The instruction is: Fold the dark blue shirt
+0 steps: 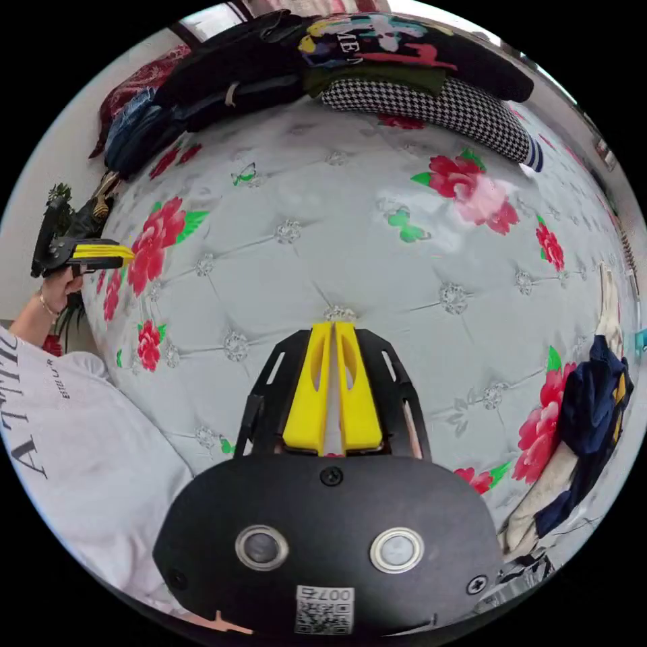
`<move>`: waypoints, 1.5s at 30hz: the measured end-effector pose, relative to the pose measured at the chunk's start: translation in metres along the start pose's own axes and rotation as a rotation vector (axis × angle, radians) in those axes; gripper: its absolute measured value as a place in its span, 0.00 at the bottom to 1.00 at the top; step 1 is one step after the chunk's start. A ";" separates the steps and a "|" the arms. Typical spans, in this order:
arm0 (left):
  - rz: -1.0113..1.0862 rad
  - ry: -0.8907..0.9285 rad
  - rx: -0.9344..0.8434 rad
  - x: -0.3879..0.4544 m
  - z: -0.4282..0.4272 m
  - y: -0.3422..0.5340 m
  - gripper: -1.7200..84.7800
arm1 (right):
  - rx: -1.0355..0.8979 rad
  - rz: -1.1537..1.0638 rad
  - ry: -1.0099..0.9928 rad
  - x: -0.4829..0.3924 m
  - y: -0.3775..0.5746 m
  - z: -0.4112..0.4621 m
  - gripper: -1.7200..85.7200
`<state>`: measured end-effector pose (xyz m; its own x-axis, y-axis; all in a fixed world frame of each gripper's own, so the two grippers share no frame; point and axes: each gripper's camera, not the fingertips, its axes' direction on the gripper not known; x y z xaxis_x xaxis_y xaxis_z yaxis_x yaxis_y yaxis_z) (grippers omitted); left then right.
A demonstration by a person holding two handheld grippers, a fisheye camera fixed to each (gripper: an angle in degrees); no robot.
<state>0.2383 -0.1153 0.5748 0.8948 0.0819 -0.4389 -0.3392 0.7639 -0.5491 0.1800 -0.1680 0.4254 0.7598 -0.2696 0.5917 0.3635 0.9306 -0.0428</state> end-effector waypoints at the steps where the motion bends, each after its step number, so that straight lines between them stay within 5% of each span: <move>1: 0.005 -0.012 -0.008 0.006 0.003 0.002 0.01 | 0.013 0.007 -0.005 -0.005 0.004 0.002 0.05; 7: 0.083 -0.139 -0.140 0.051 0.039 -0.016 0.01 | 0.132 0.228 -0.048 0.026 0.011 -0.013 0.11; 13: 0.139 -0.166 -0.142 0.061 0.045 -0.023 0.01 | 0.446 0.747 0.537 0.172 0.061 -0.099 0.12; 19: 0.087 -0.126 -0.121 0.050 0.043 -0.021 0.01 | 0.124 1.041 0.189 0.301 0.088 -0.059 0.08; 22: 0.052 -0.115 -0.110 0.044 0.040 -0.018 0.01 | 0.155 1.014 0.234 0.283 0.092 -0.057 0.05; 31: -0.068 -0.133 0.000 0.026 0.024 0.016 0.01 | 0.253 0.619 -0.050 0.086 0.110 -0.034 0.02; 34: -0.196 0.077 0.025 0.003 0.015 0.039 0.01 | 0.186 0.379 -0.250 -0.029 0.104 -0.023 0.02; 39: -0.355 0.319 0.223 -0.034 -0.016 0.124 0.01 | 0.022 -0.535 -0.765 -0.264 0.103 -0.065 0.02; 42: -0.403 0.313 0.234 -0.054 -0.026 0.177 0.01 | -0.017 -0.865 -0.562 -0.338 0.130 -0.088 0.03; 45: -0.476 0.263 0.251 -0.072 -0.037 0.235 0.01 | 0.006 -0.688 -0.442 -0.328 0.137 -0.088 0.05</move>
<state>0.0830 0.0346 0.4511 0.8191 -0.4427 -0.3649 0.1885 0.8083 -0.5577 0.0278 0.0264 0.1549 0.0846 -0.6595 0.7469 0.6672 0.5942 0.4492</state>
